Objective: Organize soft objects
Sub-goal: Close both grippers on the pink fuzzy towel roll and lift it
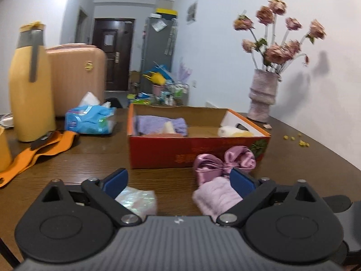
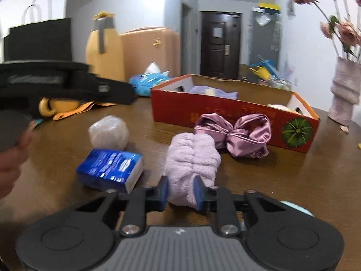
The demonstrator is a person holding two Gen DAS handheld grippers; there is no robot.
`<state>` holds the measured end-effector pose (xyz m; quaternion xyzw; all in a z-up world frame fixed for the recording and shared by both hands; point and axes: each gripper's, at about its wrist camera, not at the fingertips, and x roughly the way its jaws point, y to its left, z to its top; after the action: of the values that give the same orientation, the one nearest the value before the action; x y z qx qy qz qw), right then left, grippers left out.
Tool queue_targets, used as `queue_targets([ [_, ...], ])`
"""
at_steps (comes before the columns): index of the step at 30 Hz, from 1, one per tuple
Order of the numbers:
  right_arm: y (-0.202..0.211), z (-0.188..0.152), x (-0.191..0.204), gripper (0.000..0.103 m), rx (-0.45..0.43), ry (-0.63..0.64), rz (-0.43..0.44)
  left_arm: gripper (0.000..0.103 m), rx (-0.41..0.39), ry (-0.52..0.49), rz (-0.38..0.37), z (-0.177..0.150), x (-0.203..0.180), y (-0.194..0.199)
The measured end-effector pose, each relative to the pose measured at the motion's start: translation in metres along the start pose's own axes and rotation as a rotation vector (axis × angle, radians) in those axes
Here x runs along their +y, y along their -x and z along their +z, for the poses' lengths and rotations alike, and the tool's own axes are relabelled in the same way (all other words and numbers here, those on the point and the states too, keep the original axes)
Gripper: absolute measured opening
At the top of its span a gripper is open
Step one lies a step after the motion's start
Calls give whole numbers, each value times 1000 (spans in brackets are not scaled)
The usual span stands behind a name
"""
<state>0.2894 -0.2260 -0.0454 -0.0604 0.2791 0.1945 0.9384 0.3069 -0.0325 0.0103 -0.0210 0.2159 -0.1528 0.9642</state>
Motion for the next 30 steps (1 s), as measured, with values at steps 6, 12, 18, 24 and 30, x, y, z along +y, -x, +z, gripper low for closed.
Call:
queue_targets([
  [6, 25, -5, -36, 23, -11, -2, -78, 75, 191, 130, -175, 5, -12, -50],
  [12, 31, -4, -76, 27, -31, -281, -10, 53, 319, 192, -164, -2, -22, -97],
  [18, 16, 0, -103, 35, -11, -513, 40, 30, 370, 279, -136, -17, -25, -84],
  [24, -3, 3, -73, 40, 5, -371, -7, 31, 347, 354, -19, -31, -37, -51],
  [30, 17, 0, -68, 37, -8, -349, -2, 51, 327, 322, -5, -38, -47, -26],
])
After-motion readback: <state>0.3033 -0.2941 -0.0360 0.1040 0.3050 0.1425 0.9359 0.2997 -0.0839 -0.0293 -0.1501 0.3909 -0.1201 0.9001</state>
